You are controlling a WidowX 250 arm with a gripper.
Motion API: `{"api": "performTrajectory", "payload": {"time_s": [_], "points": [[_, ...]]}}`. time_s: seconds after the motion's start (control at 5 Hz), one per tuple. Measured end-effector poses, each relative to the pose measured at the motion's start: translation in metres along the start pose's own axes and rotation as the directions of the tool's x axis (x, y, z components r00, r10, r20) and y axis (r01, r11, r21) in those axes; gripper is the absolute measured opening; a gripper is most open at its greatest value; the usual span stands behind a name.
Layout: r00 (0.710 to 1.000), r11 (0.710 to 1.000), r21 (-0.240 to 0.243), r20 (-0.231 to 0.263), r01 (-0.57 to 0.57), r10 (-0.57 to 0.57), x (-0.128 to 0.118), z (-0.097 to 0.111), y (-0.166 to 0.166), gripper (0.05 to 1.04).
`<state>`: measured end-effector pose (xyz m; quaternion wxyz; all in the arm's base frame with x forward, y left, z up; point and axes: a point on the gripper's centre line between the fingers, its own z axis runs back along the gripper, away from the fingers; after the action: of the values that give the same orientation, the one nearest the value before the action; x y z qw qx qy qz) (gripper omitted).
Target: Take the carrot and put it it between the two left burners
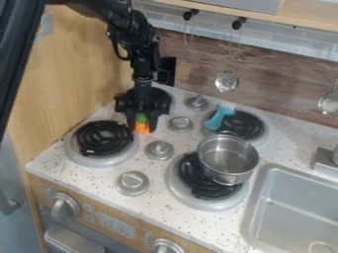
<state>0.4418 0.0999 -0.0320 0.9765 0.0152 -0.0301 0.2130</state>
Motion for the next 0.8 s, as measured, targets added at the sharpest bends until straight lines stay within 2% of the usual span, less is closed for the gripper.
{"api": "performTrajectory", "payload": {"time_s": [0.2, 0.4, 0.6, 0.8], "points": [[1.0, 1.0, -0.022, -0.013, 0.004, -0.005, -0.003, 0.0, -0.003, 0.577], [0.999, 0.999, -0.026, -0.046, 0.024, -0.026, -0.017, 0.006, -0.004, 0.884], [0.997, 0.997, -0.037, 0.045, 0.067, -0.066, -0.024, 0.048, 0.0, 1.018], [0.975, 0.981, -0.005, 0.114, 0.192, -0.191, -0.052, 0.067, 0.003, 1.007]]}}
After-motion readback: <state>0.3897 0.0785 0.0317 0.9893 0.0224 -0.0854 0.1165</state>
